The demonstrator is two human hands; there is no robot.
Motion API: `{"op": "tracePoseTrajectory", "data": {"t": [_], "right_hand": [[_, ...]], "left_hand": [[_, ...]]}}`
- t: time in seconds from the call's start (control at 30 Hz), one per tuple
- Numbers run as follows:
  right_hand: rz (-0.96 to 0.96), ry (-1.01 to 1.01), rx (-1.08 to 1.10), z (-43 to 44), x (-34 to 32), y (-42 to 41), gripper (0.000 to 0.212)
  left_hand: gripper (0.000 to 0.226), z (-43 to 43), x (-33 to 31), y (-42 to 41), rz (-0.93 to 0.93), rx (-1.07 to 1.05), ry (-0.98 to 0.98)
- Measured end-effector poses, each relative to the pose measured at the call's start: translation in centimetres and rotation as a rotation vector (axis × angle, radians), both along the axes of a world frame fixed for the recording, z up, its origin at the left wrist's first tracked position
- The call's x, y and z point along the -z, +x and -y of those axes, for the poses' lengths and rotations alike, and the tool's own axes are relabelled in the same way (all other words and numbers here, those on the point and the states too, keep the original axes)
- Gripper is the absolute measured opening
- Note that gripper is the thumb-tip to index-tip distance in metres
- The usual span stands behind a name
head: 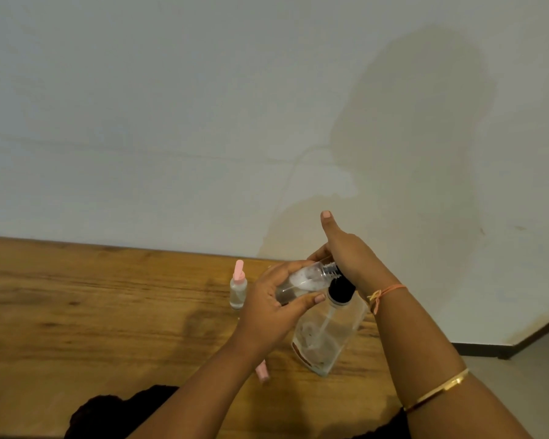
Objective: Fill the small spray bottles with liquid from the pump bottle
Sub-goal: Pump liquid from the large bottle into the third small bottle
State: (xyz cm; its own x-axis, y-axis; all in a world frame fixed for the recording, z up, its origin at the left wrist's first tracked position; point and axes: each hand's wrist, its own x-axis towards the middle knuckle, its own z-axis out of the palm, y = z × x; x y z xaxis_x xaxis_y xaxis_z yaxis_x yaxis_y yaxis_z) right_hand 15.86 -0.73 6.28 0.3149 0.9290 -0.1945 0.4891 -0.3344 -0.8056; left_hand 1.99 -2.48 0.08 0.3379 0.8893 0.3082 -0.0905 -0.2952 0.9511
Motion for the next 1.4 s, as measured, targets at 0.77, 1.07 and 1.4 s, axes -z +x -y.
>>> {"op": "tracePoseTrajectory", "data": {"t": [0.77,1.07,1.4], "right_hand": [[-0.04,-0.025,-0.03,-0.2,-1.2,-0.2,0.087],[0.029,-0.032,-0.02,0.1,-0.2,0.0,0.087],[-0.054,-0.009,-0.03,0.1,-0.8,-0.1,0.088]], "left_hand": [[0.04,-0.1,-0.4,-0.2,-0.022,-0.028,0.051],[0.037,-0.3,0.1,-0.2,-0.083,-0.004,0.051],[0.036,-0.3,-0.5,-0.2,-0.049,-0.001,0.055]]}}
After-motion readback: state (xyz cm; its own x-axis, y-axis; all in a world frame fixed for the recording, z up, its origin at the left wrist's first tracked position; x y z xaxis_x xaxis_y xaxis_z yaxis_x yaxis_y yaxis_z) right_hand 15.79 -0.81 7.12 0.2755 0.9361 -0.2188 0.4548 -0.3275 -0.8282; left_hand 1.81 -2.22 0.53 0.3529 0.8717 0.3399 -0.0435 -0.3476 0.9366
